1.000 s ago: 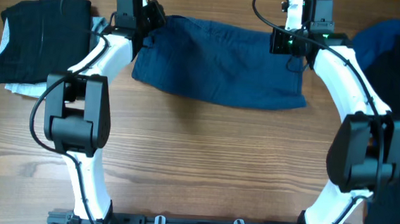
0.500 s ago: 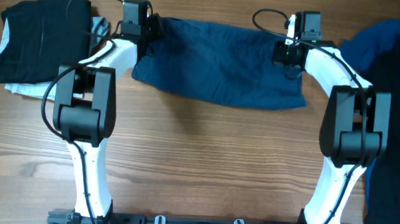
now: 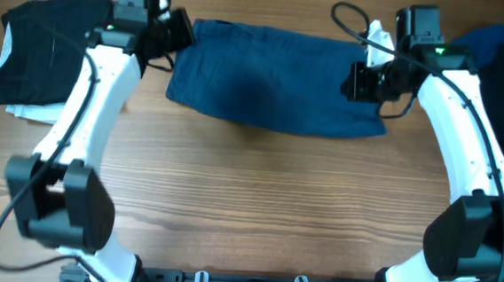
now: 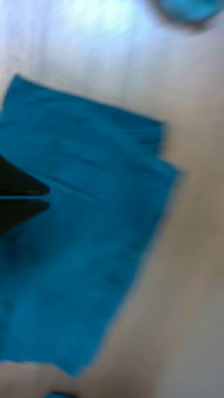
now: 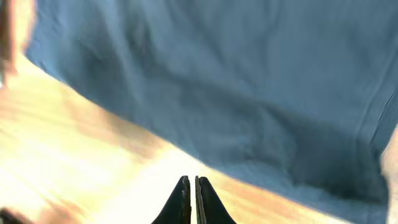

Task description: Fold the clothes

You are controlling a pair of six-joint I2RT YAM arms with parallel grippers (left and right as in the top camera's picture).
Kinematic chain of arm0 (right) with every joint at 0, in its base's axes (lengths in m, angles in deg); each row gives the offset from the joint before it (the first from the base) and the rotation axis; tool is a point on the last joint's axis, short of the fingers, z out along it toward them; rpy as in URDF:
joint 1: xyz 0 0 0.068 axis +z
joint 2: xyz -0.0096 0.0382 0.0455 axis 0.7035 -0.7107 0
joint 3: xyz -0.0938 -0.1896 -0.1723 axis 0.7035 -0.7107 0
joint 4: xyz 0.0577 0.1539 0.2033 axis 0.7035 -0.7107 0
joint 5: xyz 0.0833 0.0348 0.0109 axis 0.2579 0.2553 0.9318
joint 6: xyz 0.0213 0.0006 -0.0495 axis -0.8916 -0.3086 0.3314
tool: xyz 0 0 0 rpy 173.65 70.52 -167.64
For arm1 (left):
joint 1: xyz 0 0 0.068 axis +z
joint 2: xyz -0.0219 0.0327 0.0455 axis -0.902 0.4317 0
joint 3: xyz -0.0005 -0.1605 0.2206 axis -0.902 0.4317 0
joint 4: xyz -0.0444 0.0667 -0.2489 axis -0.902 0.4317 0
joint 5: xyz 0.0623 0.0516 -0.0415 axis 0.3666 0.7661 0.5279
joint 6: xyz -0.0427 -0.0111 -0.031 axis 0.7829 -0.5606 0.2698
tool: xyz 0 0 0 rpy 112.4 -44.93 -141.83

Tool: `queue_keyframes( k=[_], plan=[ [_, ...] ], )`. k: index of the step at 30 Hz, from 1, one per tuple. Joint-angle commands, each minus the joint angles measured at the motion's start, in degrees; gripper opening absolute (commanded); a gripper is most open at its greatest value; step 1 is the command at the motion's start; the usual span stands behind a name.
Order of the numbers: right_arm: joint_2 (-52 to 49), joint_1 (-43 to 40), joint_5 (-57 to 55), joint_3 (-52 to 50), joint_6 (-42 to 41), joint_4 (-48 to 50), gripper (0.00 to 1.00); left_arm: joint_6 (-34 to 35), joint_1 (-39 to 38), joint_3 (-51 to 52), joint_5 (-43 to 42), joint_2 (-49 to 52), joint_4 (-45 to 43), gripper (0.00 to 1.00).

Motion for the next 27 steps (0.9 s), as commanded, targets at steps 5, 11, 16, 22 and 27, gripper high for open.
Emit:
queue_keyframes(
  k=[5, 11, 16, 22, 27],
  plan=[
    [-2.1, -4.5, -4.2, -18.6, -4.1, 11.8, 0.05, 0.3, 0.1, 3.6, -4.8, 14.7, -1.3, 0.04],
    [-5.2, -9.0, -12.1, -31.0, -12.2, 30.3, 0.05, 0.3, 0.1, 3.6, -3.2, 19.6, -2.2, 0.04],
    [-6.0, -11.1, -15.5, -32.5, -15.1, 31.3, 0.04, 0.2, 0.1, 3.6, 1.0, 19.5, -1.2, 0.04],
    [11.3, -10.5, -4.7, -29.1, -8.9, 24.1, 0.04, 0.2, 0.0, 3.4, 1.0, 6.2, -1.3, 0.04],
    [17.4, -6.8, 12.0, -29.1, -1.2, 28.5, 0.04, 0.4, 0.0, 3.4, -1.2, 2.1, -1.2, 0.04]
  ],
)
